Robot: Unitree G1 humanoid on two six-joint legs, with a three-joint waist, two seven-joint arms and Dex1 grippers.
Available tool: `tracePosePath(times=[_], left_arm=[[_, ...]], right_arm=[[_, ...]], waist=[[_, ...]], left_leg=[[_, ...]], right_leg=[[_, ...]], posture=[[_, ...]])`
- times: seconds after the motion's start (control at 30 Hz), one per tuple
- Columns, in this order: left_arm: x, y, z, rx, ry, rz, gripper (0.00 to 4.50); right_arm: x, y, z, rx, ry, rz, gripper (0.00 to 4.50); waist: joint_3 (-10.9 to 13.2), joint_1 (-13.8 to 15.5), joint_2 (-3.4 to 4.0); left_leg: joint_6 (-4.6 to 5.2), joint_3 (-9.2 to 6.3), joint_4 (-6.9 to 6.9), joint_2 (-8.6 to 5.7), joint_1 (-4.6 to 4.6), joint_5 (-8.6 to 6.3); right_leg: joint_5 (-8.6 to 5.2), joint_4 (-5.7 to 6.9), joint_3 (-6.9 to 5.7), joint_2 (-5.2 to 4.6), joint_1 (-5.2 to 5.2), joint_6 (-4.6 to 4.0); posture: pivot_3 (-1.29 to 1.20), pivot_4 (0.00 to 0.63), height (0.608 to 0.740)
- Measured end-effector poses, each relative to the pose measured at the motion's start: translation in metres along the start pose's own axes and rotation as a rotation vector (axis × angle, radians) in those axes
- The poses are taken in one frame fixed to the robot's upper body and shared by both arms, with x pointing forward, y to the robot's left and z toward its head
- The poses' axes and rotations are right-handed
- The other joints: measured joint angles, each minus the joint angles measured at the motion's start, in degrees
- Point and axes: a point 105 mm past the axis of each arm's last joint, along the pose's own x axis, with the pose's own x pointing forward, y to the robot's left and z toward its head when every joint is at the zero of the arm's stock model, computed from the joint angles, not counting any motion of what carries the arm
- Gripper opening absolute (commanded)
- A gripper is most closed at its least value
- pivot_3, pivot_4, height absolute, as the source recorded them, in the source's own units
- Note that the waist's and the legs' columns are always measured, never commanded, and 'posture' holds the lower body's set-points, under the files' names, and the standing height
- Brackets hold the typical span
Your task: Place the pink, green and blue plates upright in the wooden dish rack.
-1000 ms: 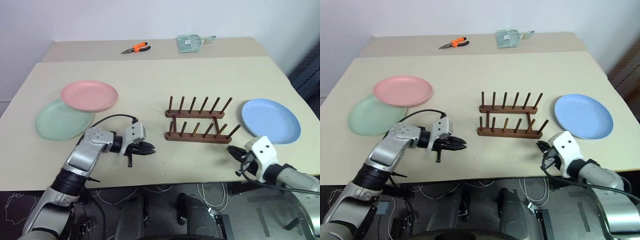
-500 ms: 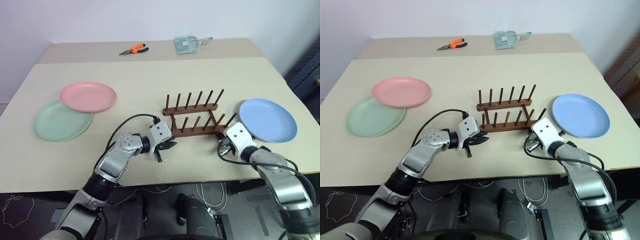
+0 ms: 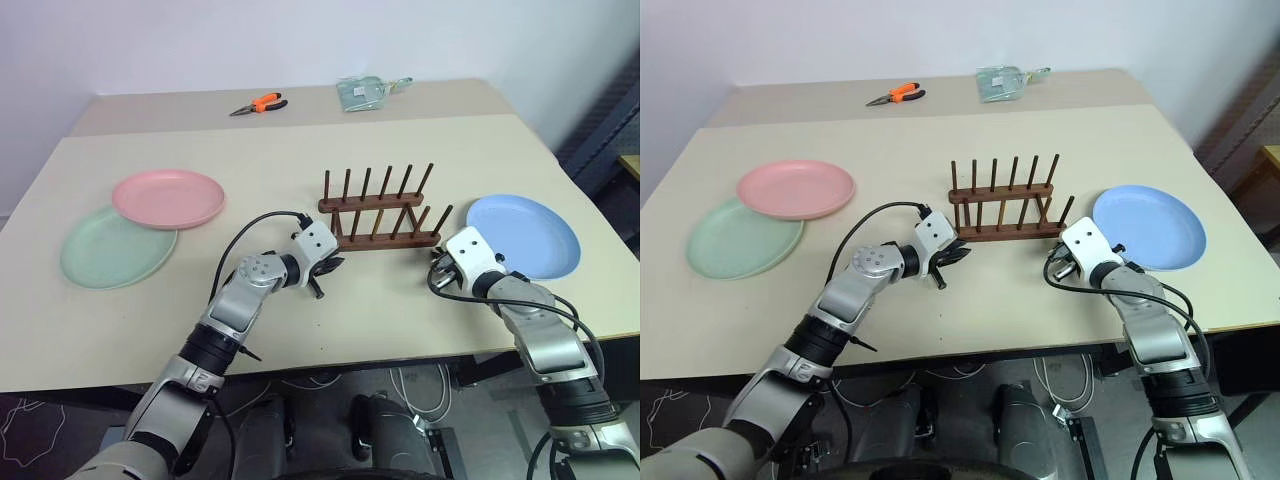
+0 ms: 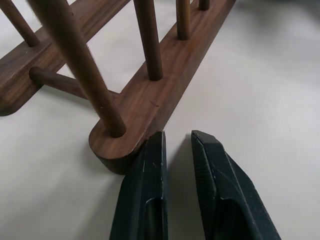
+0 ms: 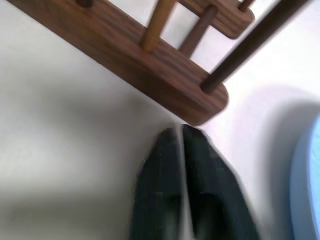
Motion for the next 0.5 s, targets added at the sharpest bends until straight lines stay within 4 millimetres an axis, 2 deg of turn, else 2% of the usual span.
tracePosePath(times=[0.1,0.17,0.2,0.23,0.27,0.37,0.5], left_arm=[[-0.011,0.005,-0.002,-0.004,-0.005,0.013,1.92],[-0.027,0.02,-0.009,-0.05,0.005,0.064,3.09],[-0.034,0.028,-0.012,-0.07,0.011,0.091,3.61],[-0.04,0.035,-0.014,-0.09,0.013,0.119,4.12],[-0.046,0.042,-0.015,-0.114,0.008,0.146,4.46],[-0.064,0.065,0.002,-0.221,-0.112,0.238,4.46],[-0.109,0.121,0.049,-0.304,-0.355,0.484,4.46]], right_arm=[[-0.007,0.004,0.004,0.002,-0.022,0.02,3.11],[-0.015,0.011,0.01,-0.011,-0.053,0.061,4.24],[-0.018,0.014,0.013,-0.016,-0.063,0.076,4.5],[-0.02,0.016,0.015,-0.017,-0.075,0.087,4.5],[-0.022,0.018,0.018,-0.017,-0.086,0.097,4.5],[-0.027,0.023,0.023,-0.03,-0.103,0.124,4.5],[-0.027,0.026,0.024,-0.039,-0.105,0.148,4.5]], waist=[[0.0,-0.06,0.0],[0.01,-0.04,-0.01],[0.01,0.0,-0.01],[0.02,0.07,-0.01],[0.03,0.12,-0.01],[0.12,0.25,-0.16],[0.19,0.18,-0.28]], left_leg=[[0.09,0.02,-0.06,0.0,-0.1,0.05],[0.09,0.03,-0.16,0.0,-0.14,0.05],[0.09,0.03,-0.17,0.0,-0.14,0.05],[0.09,0.01,-0.17,0.02,-0.14,0.05],[0.09,0.0,-0.17,0.03,-0.13,0.05],[-0.05,-0.04,-0.14,0.12,-0.13,-0.03],[-0.09,-0.02,-0.08,0.05,-0.12,-0.05]], right_leg=[[-0.02,0.0,0.01,0.01,-0.15,0.01],[-0.06,0.01,0.01,0.1,-0.27,-0.02],[-0.08,0.04,0.01,0.14,-0.28,-0.05],[-0.1,0.06,0.01,0.18,-0.31,-0.07],[-0.09,0.07,0.01,0.19,-0.32,-0.08],[-0.07,0.07,-0.01,0.13,-0.3,-0.11],[-0.04,0.04,-0.01,0.04,-0.22,-0.11]], posture=[[0.0,0.15,0.74],[0.0,0.15,0.74],[0.0,0.15,0.74],[0.0,0.15,0.74],[0.0,0.15,0.74],[0.0,0.15,0.74],[0.0,0.15,0.74]])
